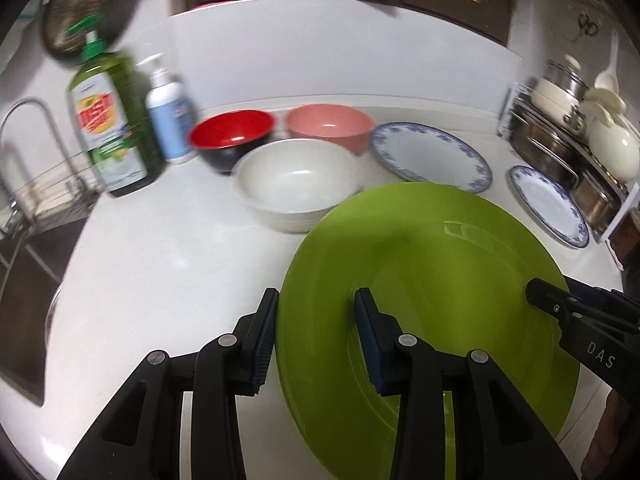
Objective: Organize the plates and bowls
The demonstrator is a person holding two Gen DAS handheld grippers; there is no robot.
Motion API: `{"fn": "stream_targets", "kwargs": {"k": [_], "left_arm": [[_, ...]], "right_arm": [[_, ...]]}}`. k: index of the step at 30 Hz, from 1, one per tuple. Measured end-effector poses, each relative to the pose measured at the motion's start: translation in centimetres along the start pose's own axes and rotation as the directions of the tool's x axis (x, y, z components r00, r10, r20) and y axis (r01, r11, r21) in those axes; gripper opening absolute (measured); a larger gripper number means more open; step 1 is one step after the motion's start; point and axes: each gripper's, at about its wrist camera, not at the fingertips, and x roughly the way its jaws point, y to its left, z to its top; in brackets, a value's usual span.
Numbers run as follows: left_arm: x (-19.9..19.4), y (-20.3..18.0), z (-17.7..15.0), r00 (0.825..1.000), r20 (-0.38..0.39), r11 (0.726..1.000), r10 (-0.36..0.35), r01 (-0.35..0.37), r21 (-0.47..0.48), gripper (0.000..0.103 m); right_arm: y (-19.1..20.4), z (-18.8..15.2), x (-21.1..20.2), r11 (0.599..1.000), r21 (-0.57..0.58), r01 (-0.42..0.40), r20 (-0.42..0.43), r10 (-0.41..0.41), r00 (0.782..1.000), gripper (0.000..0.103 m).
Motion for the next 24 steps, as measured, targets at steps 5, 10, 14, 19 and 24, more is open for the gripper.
{"fn": "stream_targets", "kwargs": {"k": [5,10,14,19,24], "left_arm": [[-1.3,3.5,-1.3,0.999,-0.002,0.998,0.047,-0.047,-0.045,0.038],[-2.3,7.2,-2.9,0.995,-0.007,0.991,0.099,-0.1,-0.087,0.038],[-2.5,9.5,-4.1,0.992,-0.018,0.985,0.125,-0.126,-0.115,0.038],[-2.1,11.6,-5.1,0.987,-0.033,0.977,0.155,-0.159,-0.142,0.038],[-1.5,13.2,-5.7,0.984,-0.035,0.969,0.174,-0.178,-0.17,0.038]], "right_arm": [[3.9,-0.6,-0.3,0.998,-0.044,-0.042,-0.008,0.042,0.999,0.041],[7.8,-1.6,-0.2,0.993,-0.083,-0.088,-0.024,0.086,0.996,0.041],[10.4,-2.4,0.3,0.987,-0.113,-0.113,-0.036,0.11,0.993,0.041],[13.0,-3.1,1.4,0.981,-0.138,-0.137,-0.056,0.13,0.99,0.041],[14.9,-3.5,2.4,0.975,-0.161,-0.151,-0.074,0.141,0.987,0.041]]}}
